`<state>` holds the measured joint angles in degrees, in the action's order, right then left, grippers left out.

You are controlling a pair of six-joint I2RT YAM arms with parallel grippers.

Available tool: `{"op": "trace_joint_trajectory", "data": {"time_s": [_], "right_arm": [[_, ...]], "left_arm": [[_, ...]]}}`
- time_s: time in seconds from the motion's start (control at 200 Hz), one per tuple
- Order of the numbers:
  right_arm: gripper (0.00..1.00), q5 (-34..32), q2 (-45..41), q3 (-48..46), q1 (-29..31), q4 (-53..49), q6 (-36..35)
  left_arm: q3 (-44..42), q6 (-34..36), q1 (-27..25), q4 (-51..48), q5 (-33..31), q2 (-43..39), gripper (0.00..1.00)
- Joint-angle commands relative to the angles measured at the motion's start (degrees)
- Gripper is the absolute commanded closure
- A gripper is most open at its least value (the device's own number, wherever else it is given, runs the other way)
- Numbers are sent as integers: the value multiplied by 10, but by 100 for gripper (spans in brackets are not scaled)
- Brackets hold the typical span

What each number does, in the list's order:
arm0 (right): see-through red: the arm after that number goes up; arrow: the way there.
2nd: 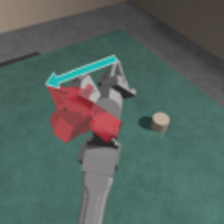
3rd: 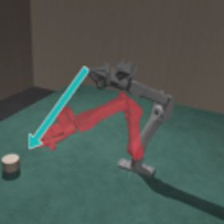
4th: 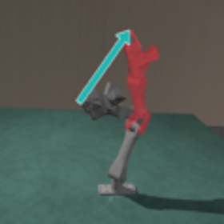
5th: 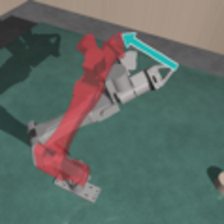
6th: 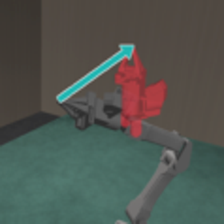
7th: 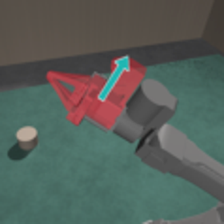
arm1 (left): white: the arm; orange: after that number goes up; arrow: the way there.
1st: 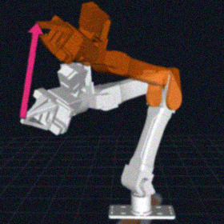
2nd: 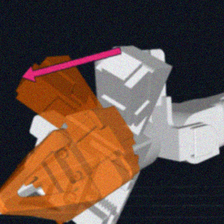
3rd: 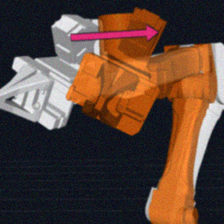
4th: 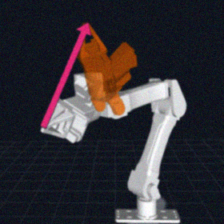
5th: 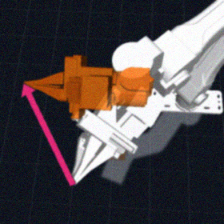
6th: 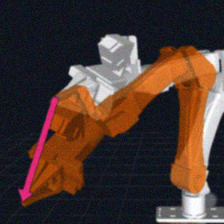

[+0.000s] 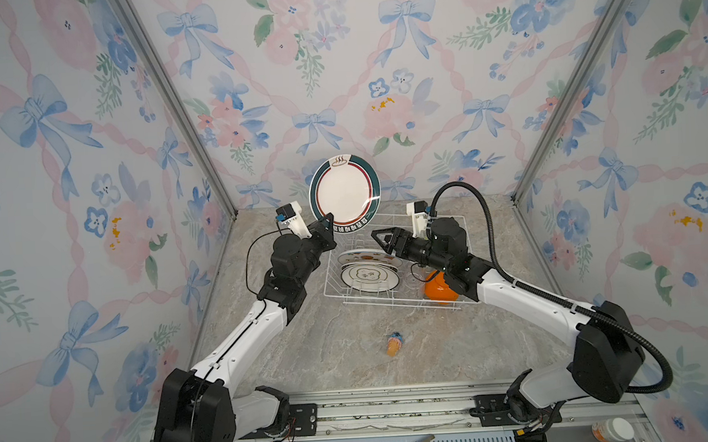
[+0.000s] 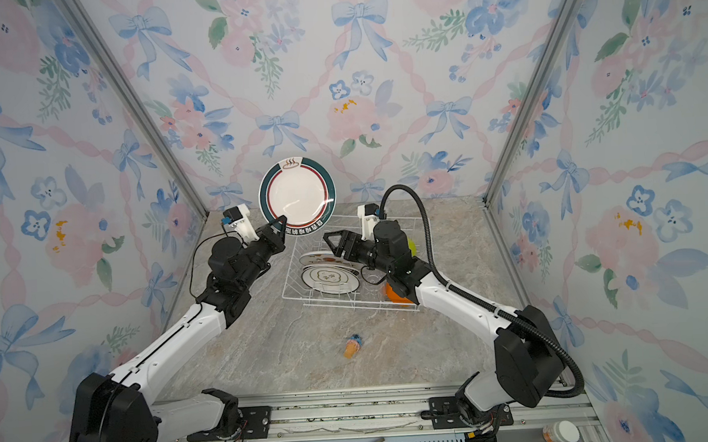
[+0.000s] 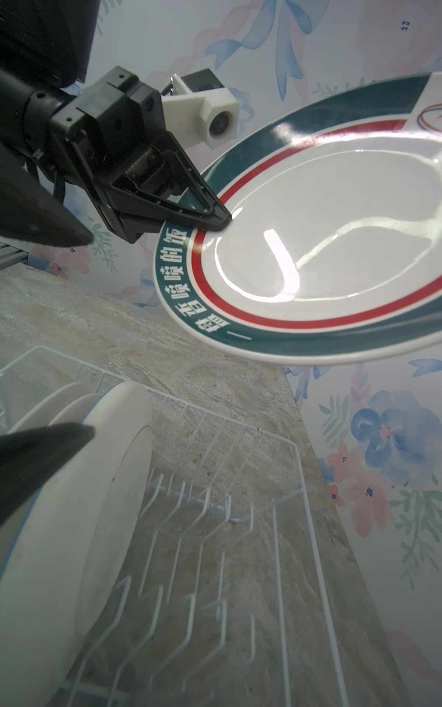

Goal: Unload the mixed dishes from the dish rack
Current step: 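Carry the plate away with the left gripper while the right gripper releases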

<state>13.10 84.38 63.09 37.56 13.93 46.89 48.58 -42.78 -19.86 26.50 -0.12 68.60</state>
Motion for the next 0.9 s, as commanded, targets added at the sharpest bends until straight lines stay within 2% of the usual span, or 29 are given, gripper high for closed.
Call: {"op": "trace_joint_trajectory", "data": {"time_s": [0.0,0.195,0.415,0.605,0.775,0.895], "right_arm": [[23,-37,-22,34,0,-98,-79],[20,-104,-37,66,4,-235,-195],[20,-118,-36,84,-6,-298,-239],[20,-117,-29,87,-12,-324,-245],[20,-103,-27,86,-9,-360,-249],[21,-119,-42,77,-6,-380,-253]], "left_arm": [[2,38,28,-19,-46,-52,100],[-41,49,85,-108,-162,-153,100],[-59,40,115,-215,-226,-204,100],[-86,14,156,-280,-191,-214,100],[-116,-17,207,-283,-129,-191,100],[-129,-25,234,-271,-87,-152,100]]}}
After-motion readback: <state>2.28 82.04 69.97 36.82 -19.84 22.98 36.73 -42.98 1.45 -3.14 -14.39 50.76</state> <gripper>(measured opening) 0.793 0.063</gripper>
